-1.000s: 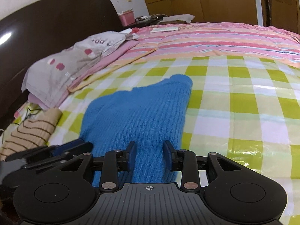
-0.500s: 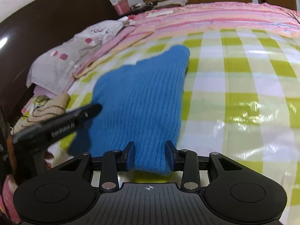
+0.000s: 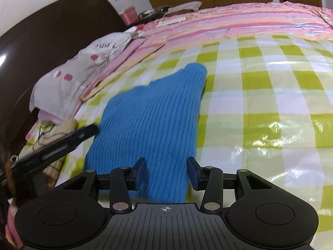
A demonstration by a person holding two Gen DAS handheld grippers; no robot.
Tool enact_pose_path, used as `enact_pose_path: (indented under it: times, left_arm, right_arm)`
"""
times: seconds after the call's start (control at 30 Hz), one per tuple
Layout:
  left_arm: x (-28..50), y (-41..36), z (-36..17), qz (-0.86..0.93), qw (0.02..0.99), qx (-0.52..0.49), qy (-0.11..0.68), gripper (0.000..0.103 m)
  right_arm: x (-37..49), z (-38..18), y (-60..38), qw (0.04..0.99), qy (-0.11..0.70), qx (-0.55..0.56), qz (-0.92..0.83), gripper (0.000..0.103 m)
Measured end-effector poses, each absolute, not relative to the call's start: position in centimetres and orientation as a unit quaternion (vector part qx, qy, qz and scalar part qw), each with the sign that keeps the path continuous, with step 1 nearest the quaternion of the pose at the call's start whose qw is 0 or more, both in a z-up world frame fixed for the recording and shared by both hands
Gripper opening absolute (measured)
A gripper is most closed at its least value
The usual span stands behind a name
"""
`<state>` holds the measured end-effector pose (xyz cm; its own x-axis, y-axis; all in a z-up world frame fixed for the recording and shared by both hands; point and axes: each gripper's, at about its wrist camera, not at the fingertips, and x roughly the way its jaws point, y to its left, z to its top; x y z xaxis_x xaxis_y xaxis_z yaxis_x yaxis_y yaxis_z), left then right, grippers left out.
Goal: Fold small clothes
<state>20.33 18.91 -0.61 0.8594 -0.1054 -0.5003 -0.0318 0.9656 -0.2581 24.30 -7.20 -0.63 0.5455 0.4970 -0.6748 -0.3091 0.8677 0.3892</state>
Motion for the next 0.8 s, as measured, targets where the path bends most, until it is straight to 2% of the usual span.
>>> enact_pose_path:
  times: [0.1,0.17,0.4,0.6,0.63,0.7,0.77,0.8]
  left_arm:
    - [18.7,19.3,-0.4,-0.044,0.95,-0.15,0.269,0.042]
    - [18.3,18.9,-0.6,-0.057,0.947,-0.146,0.28,0.052]
    - [20.9,18.2,-1.9,-0.058,0.935,-0.139,0.321,0.054]
    - [24.0,18.9,-2.2,-0.05,0.926,-0.168,0.335,0.06]
    - [24.4,18.9,-2.3,-0.048,0.925,-0.171,0.335,0.06]
    - [25.0,18.9,-2.4,-0.052,0.926,-0.175,0.331,0.05]
    - [25.4,18.6,-2.0,-0.059,0.928,-0.168,0.328,0.036]
    - [25.6,18.4,-1.8,-0.061,0.929,-0.162,0.326,0.033]
  right_arm:
    - [25.0,-0.5,-7.2,0.875,0.411,0.117,0.228,0.043]
    - [25.2,-0.5,-7.2,0.875,0.409,0.119,0.229,0.046]
    - [25.1,-1.1,-6.5,0.873,0.415,0.115,0.229,0.046]
    - [25.9,-1.1,-6.6,0.875,0.411,0.117,0.227,0.046]
    - [26.1,-1.2,-6.6,0.876,0.41,0.117,0.226,0.046]
    - [26.3,-1.2,-6.6,0.875,0.41,0.121,0.226,0.046]
    - [26.4,-1.3,-6.7,0.875,0.409,0.123,0.227,0.046]
    - [26.5,-1.3,-6.7,0.875,0.409,0.124,0.228,0.046]
